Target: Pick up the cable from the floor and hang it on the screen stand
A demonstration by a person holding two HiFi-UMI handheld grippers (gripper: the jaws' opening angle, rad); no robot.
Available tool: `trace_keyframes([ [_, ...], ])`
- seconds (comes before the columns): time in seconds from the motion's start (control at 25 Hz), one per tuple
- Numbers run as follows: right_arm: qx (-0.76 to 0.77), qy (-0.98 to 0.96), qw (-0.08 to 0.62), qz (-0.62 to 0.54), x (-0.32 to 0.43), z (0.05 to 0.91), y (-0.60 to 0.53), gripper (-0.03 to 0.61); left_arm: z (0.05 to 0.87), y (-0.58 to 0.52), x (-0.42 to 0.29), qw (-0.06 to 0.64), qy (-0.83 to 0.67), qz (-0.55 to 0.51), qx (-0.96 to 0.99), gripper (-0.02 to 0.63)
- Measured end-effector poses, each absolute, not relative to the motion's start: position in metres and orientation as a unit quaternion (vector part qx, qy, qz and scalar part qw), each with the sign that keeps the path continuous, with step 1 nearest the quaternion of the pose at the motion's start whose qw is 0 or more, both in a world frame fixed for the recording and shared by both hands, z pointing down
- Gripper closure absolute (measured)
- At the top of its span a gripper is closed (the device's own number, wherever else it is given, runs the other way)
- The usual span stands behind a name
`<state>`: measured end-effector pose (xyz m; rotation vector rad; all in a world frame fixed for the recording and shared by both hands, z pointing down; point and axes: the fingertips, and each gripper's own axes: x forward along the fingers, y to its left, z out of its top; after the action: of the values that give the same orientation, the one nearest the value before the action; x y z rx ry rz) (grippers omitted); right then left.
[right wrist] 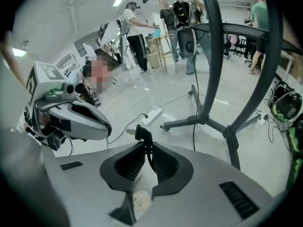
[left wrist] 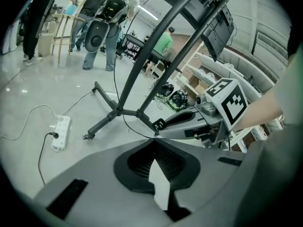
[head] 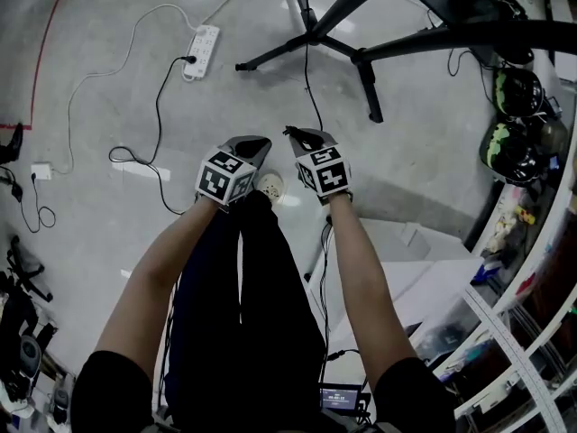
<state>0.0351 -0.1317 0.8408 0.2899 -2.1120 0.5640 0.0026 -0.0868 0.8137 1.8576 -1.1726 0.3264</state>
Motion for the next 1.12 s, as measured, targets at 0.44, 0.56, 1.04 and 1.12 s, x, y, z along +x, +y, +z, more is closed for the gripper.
trace_keyframes([
  [0.44, 0.159, -0.882, 0.362, 0.257, 0.029, 0.746, -0.141, 0.515, 0.742, -0.088, -0.001, 0.416, -0.486, 0.128, 0.758, 0.607],
  [0.56, 0.17, -0.888, 0.34, 0.26, 0.028, 0.719, -0.143, 0.515, 0.718, -0.093, 0.003, 0.407, -0.479, 0.121, 0.768, 0.607],
  [1.04, 0.216, -0.904, 0.257, 0.264, 0.021, 0.625, -0.151, 0.515, 0.643, -0.096, -0.003, 0.399, -0.49, 0.087, 0.77, 0.607],
  [1.12, 0.223, -0.906, 0.242, 0.266, 0.022, 0.609, -0.15, 0.515, 0.633, -0.092, -0.004, 0.399, -0.493, 0.082, 0.769, 0.607],
])
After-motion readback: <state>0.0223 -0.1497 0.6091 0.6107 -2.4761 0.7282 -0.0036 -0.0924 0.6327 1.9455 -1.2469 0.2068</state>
